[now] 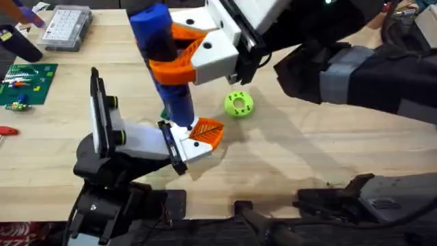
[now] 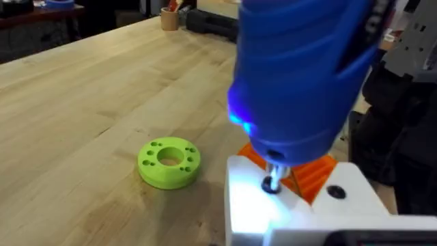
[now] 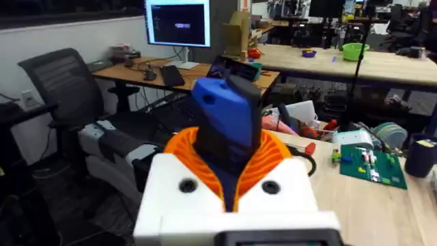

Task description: Pick up the gripper from the table and insert it into the empty holder that is missing its gripper. Then pick up a screw, insert it into the mounting hole, and use the screwdriver to tighten it. Finally, clean up the table by picking up the vegetable and placing it into the bucket.

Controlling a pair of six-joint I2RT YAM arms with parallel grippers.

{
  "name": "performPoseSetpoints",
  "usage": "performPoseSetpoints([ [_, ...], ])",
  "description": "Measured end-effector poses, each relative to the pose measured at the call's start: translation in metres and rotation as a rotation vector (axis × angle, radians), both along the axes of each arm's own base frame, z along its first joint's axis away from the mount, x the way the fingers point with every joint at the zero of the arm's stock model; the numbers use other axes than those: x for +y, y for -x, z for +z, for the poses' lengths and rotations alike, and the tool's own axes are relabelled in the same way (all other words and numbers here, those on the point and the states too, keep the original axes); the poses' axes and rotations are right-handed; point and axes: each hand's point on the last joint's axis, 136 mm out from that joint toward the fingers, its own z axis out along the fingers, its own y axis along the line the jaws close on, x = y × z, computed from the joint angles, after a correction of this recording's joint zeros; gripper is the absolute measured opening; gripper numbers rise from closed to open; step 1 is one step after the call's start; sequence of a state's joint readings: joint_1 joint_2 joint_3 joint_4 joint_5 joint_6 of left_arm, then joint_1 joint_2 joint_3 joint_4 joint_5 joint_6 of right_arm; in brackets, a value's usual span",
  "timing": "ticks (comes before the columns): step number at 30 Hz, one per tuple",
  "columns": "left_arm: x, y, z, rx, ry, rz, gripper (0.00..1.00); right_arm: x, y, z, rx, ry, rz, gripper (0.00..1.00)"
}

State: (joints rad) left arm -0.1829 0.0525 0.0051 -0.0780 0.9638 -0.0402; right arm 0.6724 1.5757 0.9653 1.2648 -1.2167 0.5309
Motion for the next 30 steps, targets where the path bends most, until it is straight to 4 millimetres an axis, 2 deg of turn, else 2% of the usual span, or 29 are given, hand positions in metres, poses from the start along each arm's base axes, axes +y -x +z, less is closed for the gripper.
performPoseSetpoints([
  [30,0.0,0.0001,0.0,0.0,0.0,0.0,0.01,-0.0018,-0.0029,-0.0046,0.012,0.023,0.004,0.046],
])
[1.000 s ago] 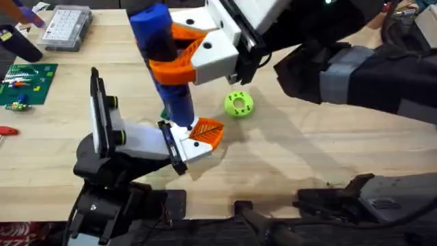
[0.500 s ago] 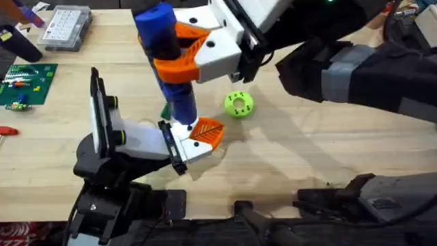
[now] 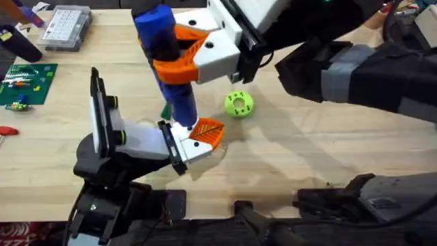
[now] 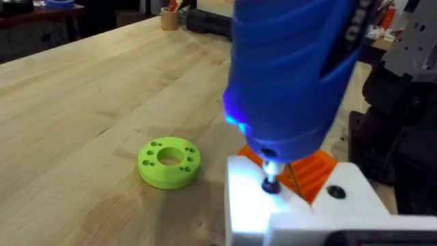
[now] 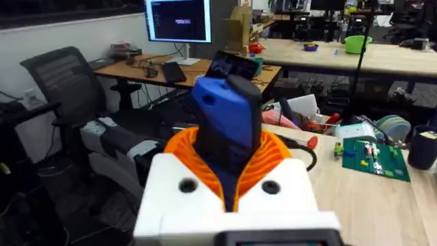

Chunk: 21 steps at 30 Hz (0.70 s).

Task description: Pick up the gripper from the table and insert it into the empty holder that is missing its gripper. Then pick up a screw, insert it into the mounting hole, and use the screwdriver to tighten it. Finally, clean up the table by picking up the vegetable and placing it into the bucket.

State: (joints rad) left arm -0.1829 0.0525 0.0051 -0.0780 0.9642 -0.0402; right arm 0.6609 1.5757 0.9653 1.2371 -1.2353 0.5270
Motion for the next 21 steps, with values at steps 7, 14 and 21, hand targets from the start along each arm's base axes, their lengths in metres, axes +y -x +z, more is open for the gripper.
performPoseSetpoints([
  [7,0.0,0.0,0.0,0.0,0.0,0.0,0.01,0.0003,-0.0004,-0.0009,0.003,0.004,0.0,0.046],
  [14,0.0,0.0,0.0,0.0,0.0,0.0,0.01,0.0004,-0.0004,-0.001,0.004,0.004,-0.001,0.046],
  [21,0.0,-0.0001,-0.0001,0.0,0.0,0.0,0.01,-0.0011,0.0015,0.0028,-0.025,-0.017,0.0,0.046],
])
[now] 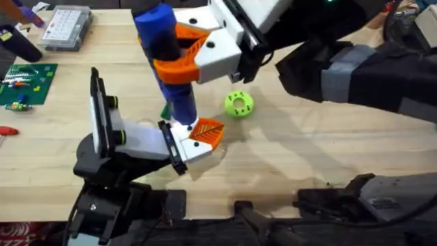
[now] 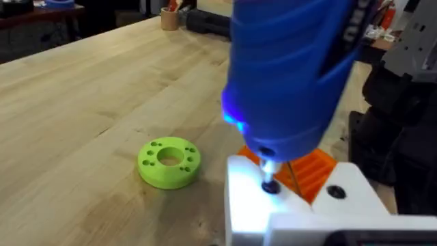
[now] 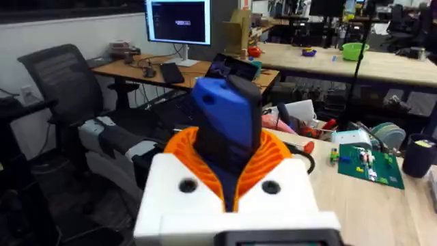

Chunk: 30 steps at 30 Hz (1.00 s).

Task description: Pick up the gripper from the table and insert it into the empty holder that is missing its gripper. Then pick up a screw, insert it into the mounting hole, and use the screwdriver to tighten it. Finally, clean up the table by picking up the vegetable and placing it into the bucket.

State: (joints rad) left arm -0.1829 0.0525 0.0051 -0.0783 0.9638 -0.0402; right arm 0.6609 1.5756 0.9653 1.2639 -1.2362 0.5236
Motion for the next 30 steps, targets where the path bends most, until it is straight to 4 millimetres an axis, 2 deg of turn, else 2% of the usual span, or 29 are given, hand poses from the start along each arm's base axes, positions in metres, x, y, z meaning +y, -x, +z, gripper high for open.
performPoseSetpoints([
  [30,0.0,0.0,0.0,0.0,0.0,0.0,0.01,0.0043,0.0061,-0.0027,0.016,0.015,0.022,0.046],
])
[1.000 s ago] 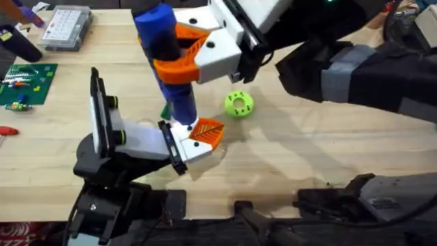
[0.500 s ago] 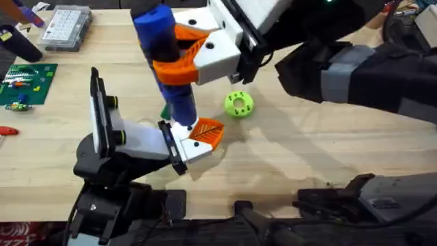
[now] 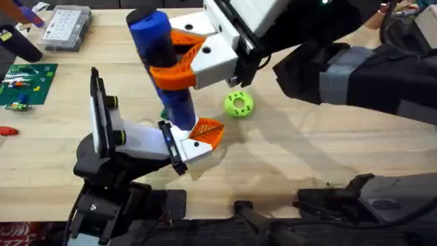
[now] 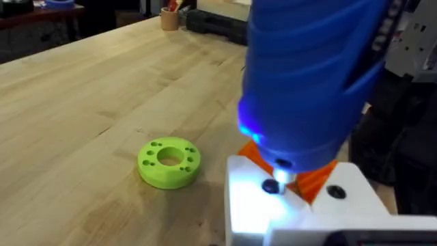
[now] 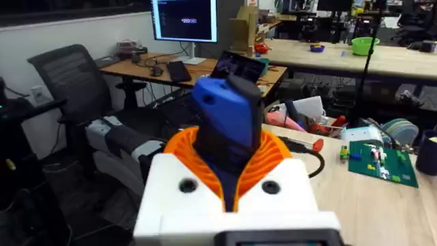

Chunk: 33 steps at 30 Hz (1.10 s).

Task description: Pick up the gripper from the table and insert it into the empty holder that is missing its gripper. Then pick up a screw, insert it into the mounting hole, and use the screwdriver to tighten it. Finally, clean up the table by picking up the vegetable and placing it into the bucket.

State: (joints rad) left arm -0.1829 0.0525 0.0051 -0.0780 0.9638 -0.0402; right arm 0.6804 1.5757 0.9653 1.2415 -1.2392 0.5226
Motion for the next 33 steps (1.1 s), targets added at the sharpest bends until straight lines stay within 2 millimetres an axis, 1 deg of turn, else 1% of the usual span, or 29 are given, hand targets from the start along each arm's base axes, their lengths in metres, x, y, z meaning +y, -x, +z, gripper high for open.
performPoseSetpoints([
  [9,0.0,0.0,0.0,0.0,0.0,0.0,0.01,-0.004,-0.007,-0.001,-0.015,-0.002,-0.017,0.046],
  [17,0.0,0.0,0.0,0.0,0.0,0.0,0.01,-0.007,-0.003,0.002,-0.02,0.011,0.015,0.046],
  [19,0.0,0.0,0.0,0.0,0.0,0.0,0.01,-0.009,0.0,0.01,-0.038,0.014,0.042,0.046],
  [23,0.0,0.0,0.0,0.0,0.0,0.0,0.01,-0.017,0.002,0.038,-0.11,0.006,0.083,0.046],
  [27,0.0,0.0,0.0,0.0,0.0,0.0,0.01,-0.028,-0.004,0.062,-0.158,0.004,0.077,0.046],
  [30,0.0,0.0,0.0,0.0,0.0,0.0,0.01,-0.037,-0.012,0.071,-0.174,0.008,0.052,0.046],
  [33,0.0,0.0,0.0,0.0,0.0,0.0,0.01,-0.043,-0.02,0.072,-0.17,0.016,0.029,0.046],
])
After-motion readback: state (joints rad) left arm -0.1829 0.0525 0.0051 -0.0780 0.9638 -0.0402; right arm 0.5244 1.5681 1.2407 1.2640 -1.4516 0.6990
